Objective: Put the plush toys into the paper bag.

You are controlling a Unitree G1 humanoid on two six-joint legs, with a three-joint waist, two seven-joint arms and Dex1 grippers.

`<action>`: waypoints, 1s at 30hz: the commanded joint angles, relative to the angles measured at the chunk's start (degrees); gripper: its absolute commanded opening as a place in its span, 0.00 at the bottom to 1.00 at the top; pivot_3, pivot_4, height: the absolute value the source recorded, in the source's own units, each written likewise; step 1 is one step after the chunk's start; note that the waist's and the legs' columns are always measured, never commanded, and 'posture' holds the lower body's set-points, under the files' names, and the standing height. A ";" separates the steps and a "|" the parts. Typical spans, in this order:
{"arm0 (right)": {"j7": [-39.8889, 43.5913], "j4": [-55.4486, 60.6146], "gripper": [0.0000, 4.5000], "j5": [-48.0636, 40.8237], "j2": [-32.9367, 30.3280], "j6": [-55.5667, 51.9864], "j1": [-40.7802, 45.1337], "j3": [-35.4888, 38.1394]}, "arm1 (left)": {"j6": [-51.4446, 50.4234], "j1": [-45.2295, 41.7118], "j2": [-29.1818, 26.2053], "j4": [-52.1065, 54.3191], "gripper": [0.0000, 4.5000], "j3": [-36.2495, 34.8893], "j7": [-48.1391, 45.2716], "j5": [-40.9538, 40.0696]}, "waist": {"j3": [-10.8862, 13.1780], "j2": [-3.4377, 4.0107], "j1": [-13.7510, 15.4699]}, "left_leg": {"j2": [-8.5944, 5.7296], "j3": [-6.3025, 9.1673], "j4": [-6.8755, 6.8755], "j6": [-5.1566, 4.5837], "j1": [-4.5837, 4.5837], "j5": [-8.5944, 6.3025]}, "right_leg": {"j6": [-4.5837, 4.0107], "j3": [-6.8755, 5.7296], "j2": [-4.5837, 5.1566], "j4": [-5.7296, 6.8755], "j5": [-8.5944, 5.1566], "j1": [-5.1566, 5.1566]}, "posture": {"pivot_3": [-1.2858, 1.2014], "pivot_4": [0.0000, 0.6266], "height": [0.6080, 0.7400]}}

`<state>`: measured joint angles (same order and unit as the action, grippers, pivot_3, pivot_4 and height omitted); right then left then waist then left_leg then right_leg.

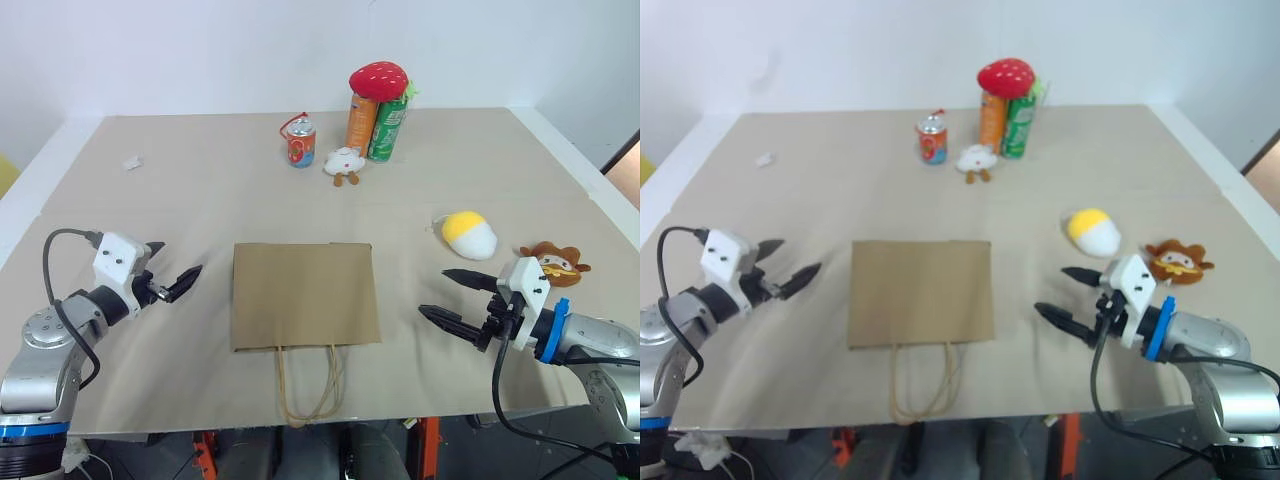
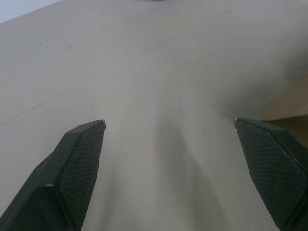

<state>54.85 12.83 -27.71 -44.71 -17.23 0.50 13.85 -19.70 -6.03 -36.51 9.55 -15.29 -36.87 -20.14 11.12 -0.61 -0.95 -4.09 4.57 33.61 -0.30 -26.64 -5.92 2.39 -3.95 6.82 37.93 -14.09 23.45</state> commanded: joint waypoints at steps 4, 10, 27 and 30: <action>0.53 0.05 1.00 -0.31 0.52 1.61 2.48 -0.03 | 1.10 -0.61 0.19 2.59 0.98 -1.89 -2.80 -4.30 | 0.00 0.00 -0.02 | 0.00 -0.02 0.00 0.00 0.00 0.00 | 0.00 -0.01 -0.01 0.00 0.00 0.00 | 0.52 0.24 1.00; -1.17 -0.30 1.00 -1.97 1.59 -0.42 3.82 0.77 | 0.14 -0.69 0.13 2.36 0.98 -2.85 -2.81 -6.11 | 0.00 0.00 -0.01 | 0.00 -0.02 0.00 0.00 0.01 0.00 | 0.00 -0.02 0.00 0.00 0.00 -0.02 | 0.52 0.24 1.00; 19.62 13.28 1.00 -18.43 -2.84 -10.34 13.88 -9.49 | 4.32 -6.62 -4.84 5.39 0.98 2.80 -9.32 -3.26 | -0.01 -0.04 -0.03 | 0.10 -0.04 0.01 -0.01 0.04 0.00 | 0.02 -0.08 -0.08 0.00 0.01 -0.05 | 0.52 0.24 1.00; 22.97 11.86 1.00 -16.14 -3.56 -8.28 15.24 -11.65 | 8.12 -6.06 -6.50 7.45 0.98 5.81 -13.00 -0.61 | 0.00 -0.05 -0.03 | 0.11 -0.05 0.01 -0.01 0.05 -0.01 | 0.02 -0.08 -0.07 -0.01 0.00 -0.06 | 0.52 0.24 1.00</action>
<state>72.74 24.13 -43.49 -47.19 -26.72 12.55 4.10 -16.43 -11.56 -40.01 12.24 -12.86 -45.02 -23.06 11.11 -0.66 -0.98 -4.00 4.44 33.62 -0.32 -26.61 -5.92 2.41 -3.99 6.79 37.87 -14.08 23.39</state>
